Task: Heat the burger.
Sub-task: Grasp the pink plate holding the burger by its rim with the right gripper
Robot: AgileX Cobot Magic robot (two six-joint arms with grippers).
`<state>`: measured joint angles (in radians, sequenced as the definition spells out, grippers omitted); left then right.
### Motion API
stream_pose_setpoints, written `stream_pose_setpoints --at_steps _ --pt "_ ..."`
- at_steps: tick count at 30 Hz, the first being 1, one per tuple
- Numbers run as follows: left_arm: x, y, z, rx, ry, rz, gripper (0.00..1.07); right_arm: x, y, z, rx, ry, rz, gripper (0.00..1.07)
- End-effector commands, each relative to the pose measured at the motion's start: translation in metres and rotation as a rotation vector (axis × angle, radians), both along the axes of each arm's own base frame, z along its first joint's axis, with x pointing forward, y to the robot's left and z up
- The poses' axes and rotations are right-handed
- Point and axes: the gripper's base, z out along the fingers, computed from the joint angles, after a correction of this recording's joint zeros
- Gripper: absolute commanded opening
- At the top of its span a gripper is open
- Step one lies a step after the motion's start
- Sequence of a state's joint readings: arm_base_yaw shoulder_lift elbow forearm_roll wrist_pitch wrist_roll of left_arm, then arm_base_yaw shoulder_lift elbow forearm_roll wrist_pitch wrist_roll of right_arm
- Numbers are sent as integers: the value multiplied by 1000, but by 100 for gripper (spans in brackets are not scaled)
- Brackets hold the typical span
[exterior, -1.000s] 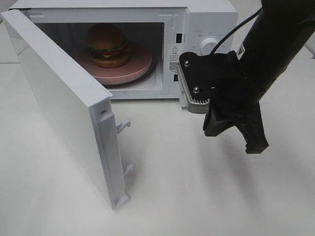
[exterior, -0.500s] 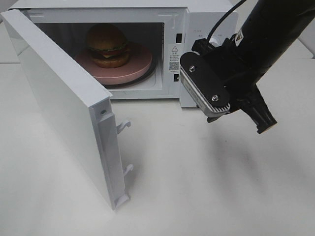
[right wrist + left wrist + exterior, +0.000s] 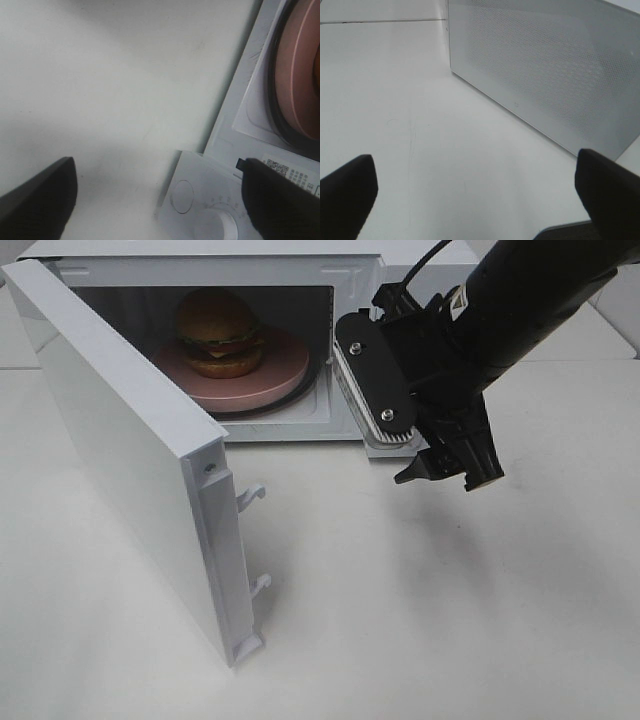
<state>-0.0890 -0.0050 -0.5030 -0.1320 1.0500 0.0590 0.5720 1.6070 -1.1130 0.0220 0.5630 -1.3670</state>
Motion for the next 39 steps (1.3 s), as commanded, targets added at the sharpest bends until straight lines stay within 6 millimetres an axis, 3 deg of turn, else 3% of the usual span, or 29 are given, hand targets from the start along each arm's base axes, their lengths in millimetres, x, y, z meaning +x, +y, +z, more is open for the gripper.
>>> stream_pose_setpoints --at_steps 1,14,39 --pt "-2 0 0 -11 -28 6 100 5 4 -1 7 -7 -14 87" --pt "-2 0 0 -11 -28 6 100 33 36 -8 56 -75 -21 86" --pt "-2 0 0 -11 -28 6 100 98 84 -61 105 -122 -106 82"
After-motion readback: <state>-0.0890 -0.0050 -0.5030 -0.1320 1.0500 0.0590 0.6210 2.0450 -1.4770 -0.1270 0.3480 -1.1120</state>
